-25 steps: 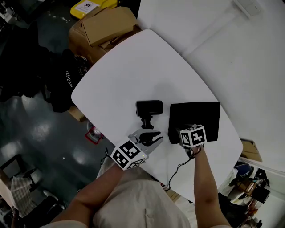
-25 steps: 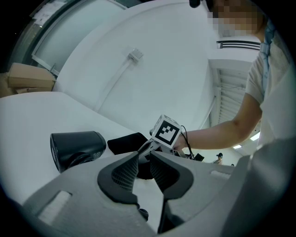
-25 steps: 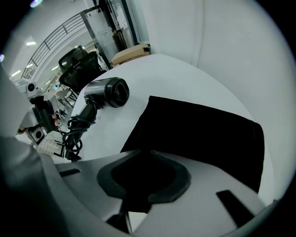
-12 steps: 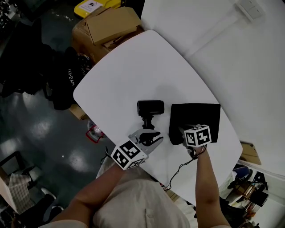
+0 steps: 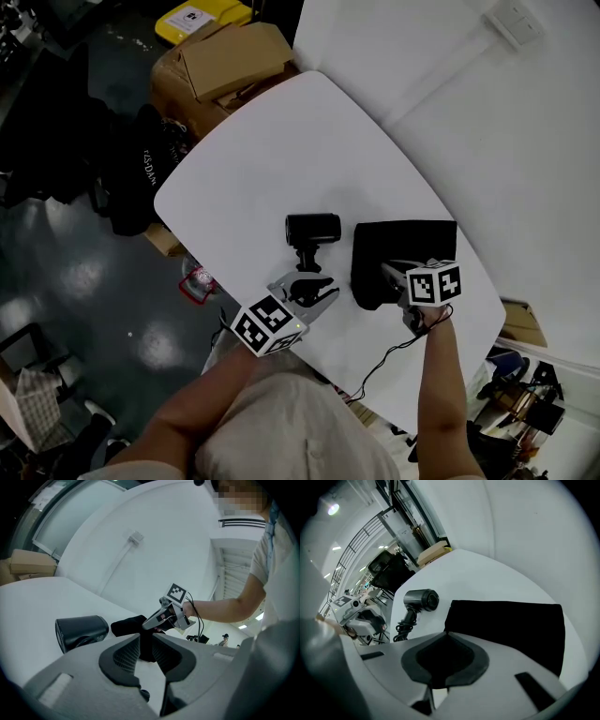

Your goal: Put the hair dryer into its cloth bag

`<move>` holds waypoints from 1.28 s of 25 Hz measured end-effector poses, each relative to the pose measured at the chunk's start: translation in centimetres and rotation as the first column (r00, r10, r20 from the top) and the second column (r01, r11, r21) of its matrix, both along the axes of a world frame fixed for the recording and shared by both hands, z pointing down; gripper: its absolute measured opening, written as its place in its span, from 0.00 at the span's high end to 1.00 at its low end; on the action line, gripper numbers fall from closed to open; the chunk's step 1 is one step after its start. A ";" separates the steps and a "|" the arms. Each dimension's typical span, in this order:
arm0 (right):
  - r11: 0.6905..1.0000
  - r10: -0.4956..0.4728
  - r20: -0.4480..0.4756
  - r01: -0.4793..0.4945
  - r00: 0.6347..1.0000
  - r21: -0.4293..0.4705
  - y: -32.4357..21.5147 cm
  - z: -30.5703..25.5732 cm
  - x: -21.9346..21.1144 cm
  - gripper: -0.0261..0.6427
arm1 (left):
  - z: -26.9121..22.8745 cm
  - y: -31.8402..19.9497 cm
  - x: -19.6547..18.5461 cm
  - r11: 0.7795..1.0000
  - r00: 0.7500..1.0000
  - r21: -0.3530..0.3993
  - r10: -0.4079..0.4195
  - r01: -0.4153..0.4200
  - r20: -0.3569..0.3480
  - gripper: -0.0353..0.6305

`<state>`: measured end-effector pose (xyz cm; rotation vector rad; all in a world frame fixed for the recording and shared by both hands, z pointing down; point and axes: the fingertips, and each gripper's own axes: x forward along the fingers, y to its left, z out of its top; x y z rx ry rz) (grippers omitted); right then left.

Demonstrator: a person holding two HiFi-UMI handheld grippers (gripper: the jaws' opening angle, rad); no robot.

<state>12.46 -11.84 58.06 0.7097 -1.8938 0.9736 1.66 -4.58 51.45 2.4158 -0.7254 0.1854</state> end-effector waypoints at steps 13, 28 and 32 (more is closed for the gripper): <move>0.999 0.044 0.035 -0.045 0.998 0.007 -0.9 -2.9 0.5 0.93 | 2.8 0.8 -3.9 0.993 0.974 -0.069 -0.081 0.098 0.209 0.80; 0.996 0.089 0.081 -0.089 0.993 -0.002 -1.2 -3.4 0.2 0.93 | 7.7 -1.5 -4.7 0.870 0.934 -0.364 -0.248 0.332 0.258 0.49; 0.994 0.106 0.099 -0.106 0.989 0.000 -1.5 -3.7 0.2 0.93 | 8.4 -2.2 -3.7 0.839 0.932 -0.417 -0.265 0.350 0.249 0.47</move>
